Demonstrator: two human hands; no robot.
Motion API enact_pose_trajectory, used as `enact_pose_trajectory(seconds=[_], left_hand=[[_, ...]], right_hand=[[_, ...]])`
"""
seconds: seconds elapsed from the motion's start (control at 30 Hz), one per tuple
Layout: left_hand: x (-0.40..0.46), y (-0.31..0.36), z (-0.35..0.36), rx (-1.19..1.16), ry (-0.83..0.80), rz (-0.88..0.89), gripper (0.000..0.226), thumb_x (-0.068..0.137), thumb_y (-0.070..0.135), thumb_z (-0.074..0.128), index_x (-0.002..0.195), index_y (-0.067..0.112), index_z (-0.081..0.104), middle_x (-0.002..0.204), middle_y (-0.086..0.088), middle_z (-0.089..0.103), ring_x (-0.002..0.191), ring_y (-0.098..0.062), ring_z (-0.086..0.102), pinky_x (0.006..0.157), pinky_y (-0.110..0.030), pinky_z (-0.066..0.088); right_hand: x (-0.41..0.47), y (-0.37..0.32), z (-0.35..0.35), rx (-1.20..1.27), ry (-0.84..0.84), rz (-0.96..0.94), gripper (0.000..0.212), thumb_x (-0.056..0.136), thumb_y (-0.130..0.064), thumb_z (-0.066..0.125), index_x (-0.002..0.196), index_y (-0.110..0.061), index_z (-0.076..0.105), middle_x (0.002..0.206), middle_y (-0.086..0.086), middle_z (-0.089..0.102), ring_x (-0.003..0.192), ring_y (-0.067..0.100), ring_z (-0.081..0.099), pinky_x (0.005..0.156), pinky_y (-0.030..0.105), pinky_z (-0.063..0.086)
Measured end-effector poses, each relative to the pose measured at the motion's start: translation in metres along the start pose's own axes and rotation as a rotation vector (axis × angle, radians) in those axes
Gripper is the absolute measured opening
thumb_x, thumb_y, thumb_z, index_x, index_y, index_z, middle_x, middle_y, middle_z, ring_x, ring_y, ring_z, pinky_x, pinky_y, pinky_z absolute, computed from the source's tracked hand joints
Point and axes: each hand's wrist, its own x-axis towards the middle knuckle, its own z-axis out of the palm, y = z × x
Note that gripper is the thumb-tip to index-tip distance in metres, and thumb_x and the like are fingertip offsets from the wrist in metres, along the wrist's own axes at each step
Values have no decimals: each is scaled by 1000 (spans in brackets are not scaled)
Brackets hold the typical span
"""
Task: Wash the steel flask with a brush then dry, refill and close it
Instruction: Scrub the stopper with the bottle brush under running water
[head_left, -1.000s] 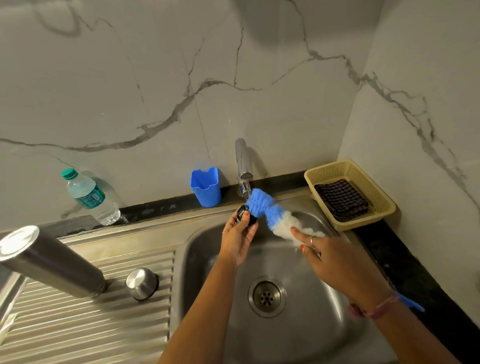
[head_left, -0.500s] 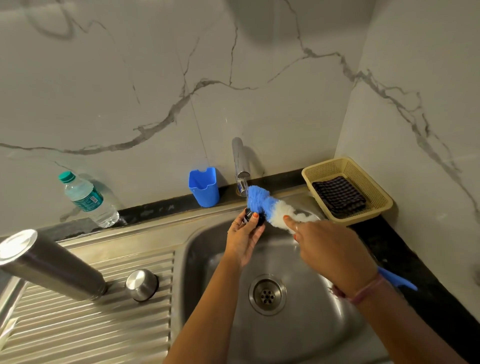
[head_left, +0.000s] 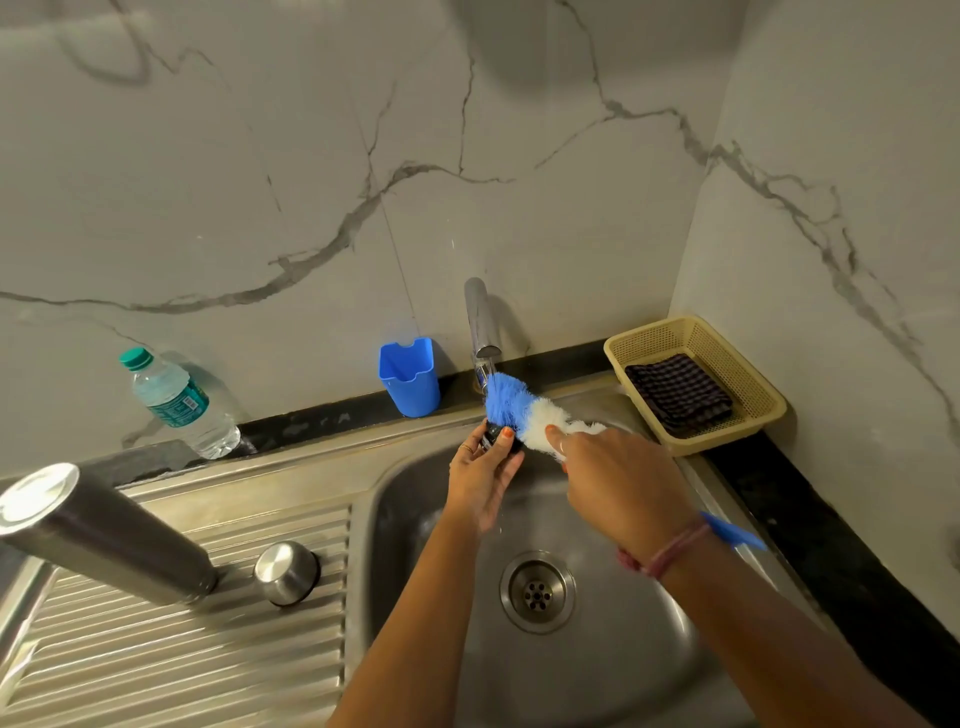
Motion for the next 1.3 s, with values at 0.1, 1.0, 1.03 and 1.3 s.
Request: enact_pose_trajectory(seconds=[0.1, 1.0, 1.03, 1.3], left_hand=[[1, 1, -6, 46, 14, 3, 37, 88, -1, 66, 123, 11, 61, 123, -18, 66, 109, -29, 69, 87, -43, 58], [2, 6, -2, 100, 17, 35, 44, 88, -1, 68, 130, 5, 57, 127, -17, 63, 114, -27, 66, 86, -33, 60], [2, 7, -2, 74, 30, 31, 44, 87, -1, 69, 130, 5, 57, 127, -17, 62, 112, -27, 67, 84, -33, 61], [-1, 9, -3, -31, 17, -1, 43, 87, 2, 68, 129, 2, 58, 128, -20, 63, 114, -30, 66, 91, -43, 57]], right_hand=[[-10, 3, -8, -44, 8, -53, 40, 100, -19, 35, 141, -24, 38, 119, 6, 59, 102, 20, 61, 76, 29, 46], [7, 9, 0, -16, 29, 14, 40, 100, -22, 40, 140, -25, 39, 117, 3, 61, 102, 17, 61, 78, 28, 47], [7, 10, 4, 2, 22, 9, 41, 99, -22, 41, 140, -25, 39, 118, 3, 61, 103, 17, 61, 79, 28, 48], [-5, 12, 18, 101, 65, 47, 51, 101, -23, 40, 149, -29, 25, 121, 2, 61, 97, 12, 62, 70, 21, 43]])
